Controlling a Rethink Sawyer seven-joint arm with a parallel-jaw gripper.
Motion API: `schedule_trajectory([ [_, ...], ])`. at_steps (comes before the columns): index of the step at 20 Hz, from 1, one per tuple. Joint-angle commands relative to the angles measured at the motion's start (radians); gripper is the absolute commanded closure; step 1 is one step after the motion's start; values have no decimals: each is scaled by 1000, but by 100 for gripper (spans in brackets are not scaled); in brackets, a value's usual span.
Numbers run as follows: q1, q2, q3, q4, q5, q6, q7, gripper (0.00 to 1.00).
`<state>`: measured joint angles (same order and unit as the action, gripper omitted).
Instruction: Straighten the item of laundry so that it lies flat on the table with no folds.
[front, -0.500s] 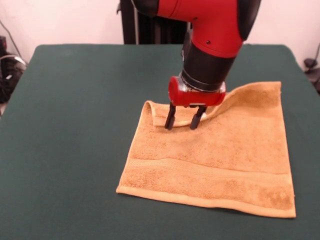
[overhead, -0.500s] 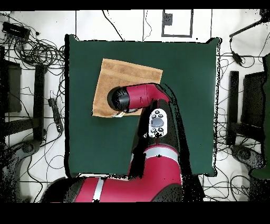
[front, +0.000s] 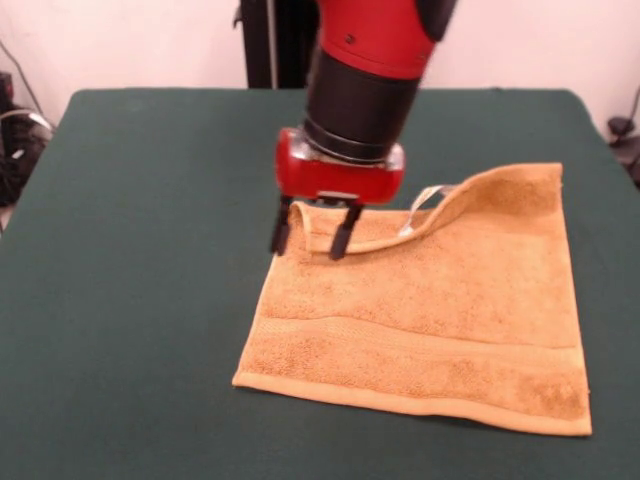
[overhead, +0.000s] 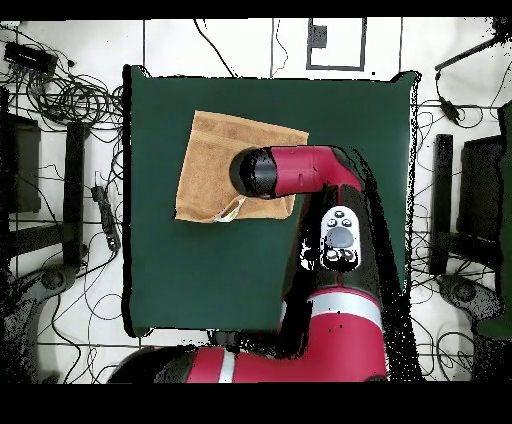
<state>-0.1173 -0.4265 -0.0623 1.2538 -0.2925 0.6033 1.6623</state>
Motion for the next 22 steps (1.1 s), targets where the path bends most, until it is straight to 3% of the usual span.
schedule_trajectory([
  [1, -10, 69, 70, -128, 12, 31, 60, 0],
  [11, -30, 148, 126, -214, 67, 123, 58, 0],
  [22, -24, 150, 96, -192, 116, 158, 91, 0],
])
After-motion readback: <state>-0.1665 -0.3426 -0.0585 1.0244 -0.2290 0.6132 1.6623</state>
